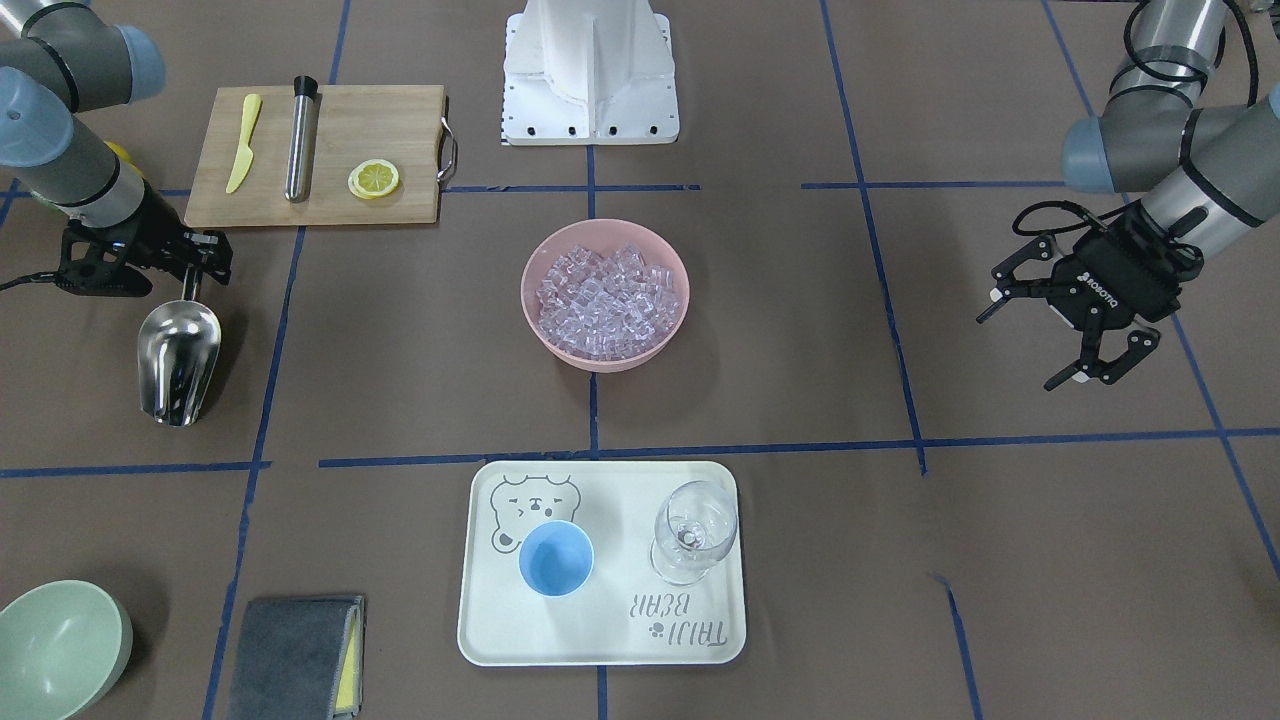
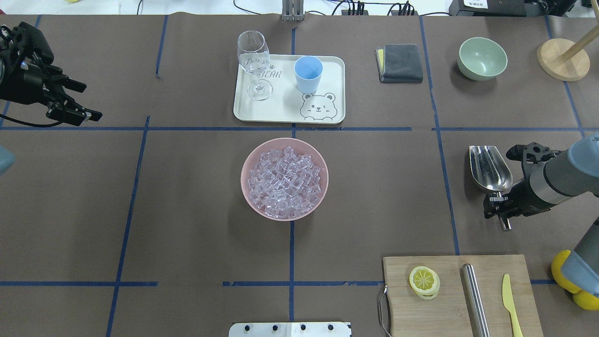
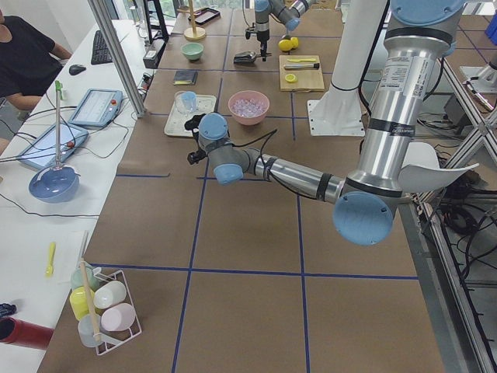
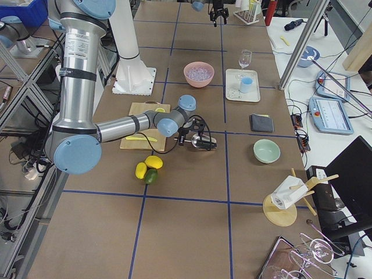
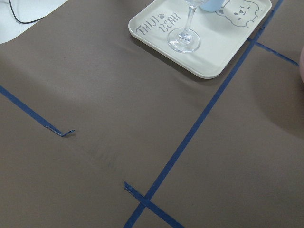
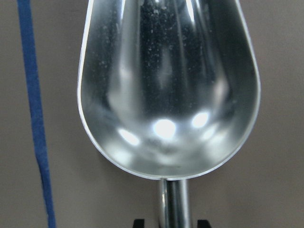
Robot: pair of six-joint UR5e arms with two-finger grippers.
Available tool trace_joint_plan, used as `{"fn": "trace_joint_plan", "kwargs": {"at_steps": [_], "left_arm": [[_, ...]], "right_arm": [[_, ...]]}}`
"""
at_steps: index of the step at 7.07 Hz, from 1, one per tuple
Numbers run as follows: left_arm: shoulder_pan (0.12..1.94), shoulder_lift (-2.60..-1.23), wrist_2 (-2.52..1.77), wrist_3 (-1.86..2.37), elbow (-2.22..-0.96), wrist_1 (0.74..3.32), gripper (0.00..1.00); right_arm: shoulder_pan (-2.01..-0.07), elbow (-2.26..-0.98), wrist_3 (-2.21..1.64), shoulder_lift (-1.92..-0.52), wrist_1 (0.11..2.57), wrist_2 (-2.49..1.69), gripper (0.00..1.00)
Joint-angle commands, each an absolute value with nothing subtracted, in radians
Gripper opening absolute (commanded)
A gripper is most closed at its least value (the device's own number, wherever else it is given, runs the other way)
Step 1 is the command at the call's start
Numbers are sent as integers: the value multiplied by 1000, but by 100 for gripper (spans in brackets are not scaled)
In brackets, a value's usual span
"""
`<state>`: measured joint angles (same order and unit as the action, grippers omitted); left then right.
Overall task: Put ice in cup with scoop
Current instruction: 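Reach the right gripper down to the silver scoop handle and grasp it, then lift the scoop toward the pink bowl while the left gripper reaches its rim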
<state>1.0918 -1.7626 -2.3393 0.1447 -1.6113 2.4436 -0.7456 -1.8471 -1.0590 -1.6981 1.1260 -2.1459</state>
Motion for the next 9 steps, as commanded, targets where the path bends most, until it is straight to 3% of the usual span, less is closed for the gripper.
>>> {"fn": "trace_joint_plan", "kwargs": {"at_steps": [1,2,5,7,9], "left_arm": [[1091,-1763,-2339,144,-1612,2444,100],[1092,-1763,-2341,144,-1612,2444,100],[1092,-1763,-2342,144,-1618,2445,100],[1044,-1764,-2342,132,-1624,2450,100],[928,-1808,-2339,147,-1640,2451,100]], "right_arm": [[-749,-1850,-1058,-1698,1126,-2148,14],[-750,-1853,-1058,-1698,1126,-2148,0],[-794,-1934,-1069,-1724,1138,-2145,0],[-886,-2069,-1059,-1727,1222,-2146,0],[-877,-2102,-1040,-1589,1393,-2148,0]]}}
